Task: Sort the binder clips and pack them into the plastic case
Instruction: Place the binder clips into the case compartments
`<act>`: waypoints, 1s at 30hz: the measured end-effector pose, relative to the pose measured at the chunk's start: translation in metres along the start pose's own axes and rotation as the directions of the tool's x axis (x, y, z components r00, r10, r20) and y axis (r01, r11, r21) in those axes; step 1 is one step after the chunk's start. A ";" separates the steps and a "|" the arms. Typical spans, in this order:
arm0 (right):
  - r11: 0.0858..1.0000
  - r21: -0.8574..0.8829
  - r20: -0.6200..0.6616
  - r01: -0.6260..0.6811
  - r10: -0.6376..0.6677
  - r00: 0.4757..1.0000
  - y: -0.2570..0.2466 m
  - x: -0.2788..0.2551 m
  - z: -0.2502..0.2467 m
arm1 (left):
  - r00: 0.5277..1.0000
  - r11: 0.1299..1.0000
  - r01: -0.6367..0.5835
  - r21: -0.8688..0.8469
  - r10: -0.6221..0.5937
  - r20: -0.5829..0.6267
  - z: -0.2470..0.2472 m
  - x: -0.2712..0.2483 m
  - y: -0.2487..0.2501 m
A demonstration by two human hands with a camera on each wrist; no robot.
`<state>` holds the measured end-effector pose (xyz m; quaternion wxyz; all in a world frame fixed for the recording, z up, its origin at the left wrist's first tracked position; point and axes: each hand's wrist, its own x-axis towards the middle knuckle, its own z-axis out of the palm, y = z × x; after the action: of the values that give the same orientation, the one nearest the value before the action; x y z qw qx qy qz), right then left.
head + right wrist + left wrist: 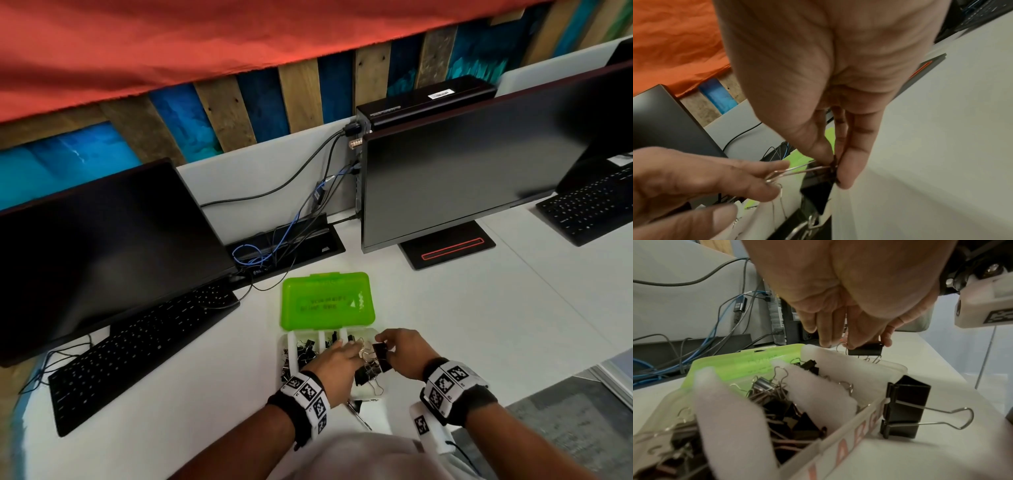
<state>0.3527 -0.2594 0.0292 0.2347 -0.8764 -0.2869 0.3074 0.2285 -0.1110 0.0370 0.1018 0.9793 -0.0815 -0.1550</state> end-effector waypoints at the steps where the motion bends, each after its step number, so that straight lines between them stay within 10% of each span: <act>1: 1.000 0.007 0.022 0.018 -0.018 1.000 0.000 -0.002 -0.001 | 0.999 0.999 0.030 -0.043 -0.031 -0.013 0.000 -0.002 -0.001; 7: 0.987 -0.004 0.088 0.163 -0.162 0.983 -0.008 -0.014 0.010 | 0.999 0.994 0.025 -0.111 -0.030 -0.041 -0.001 -0.015 0.004; 13: 0.995 0.044 -0.153 0.093 -0.085 0.985 -0.007 -0.005 0.012 | 0.961 0.968 -0.144 -0.206 0.088 -0.261 0.001 -0.030 0.010; 20: 0.954 0.276 -0.168 0.116 -0.071 0.983 -0.017 0.011 0.009 | 0.950 0.985 -0.123 -0.120 0.151 0.274 0.016 -0.037 0.021; 30: 0.998 -0.006 -0.215 0.069 -0.068 0.974 -0.013 0.010 0.028 | 0.953 0.988 -0.144 0.050 0.125 0.275 0.022 -0.031 0.029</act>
<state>0.3360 -0.2365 0.0132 0.2755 -0.8939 -0.2897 0.2028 0.1889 -0.1374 0.0315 0.0661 0.9439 -0.1665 -0.2773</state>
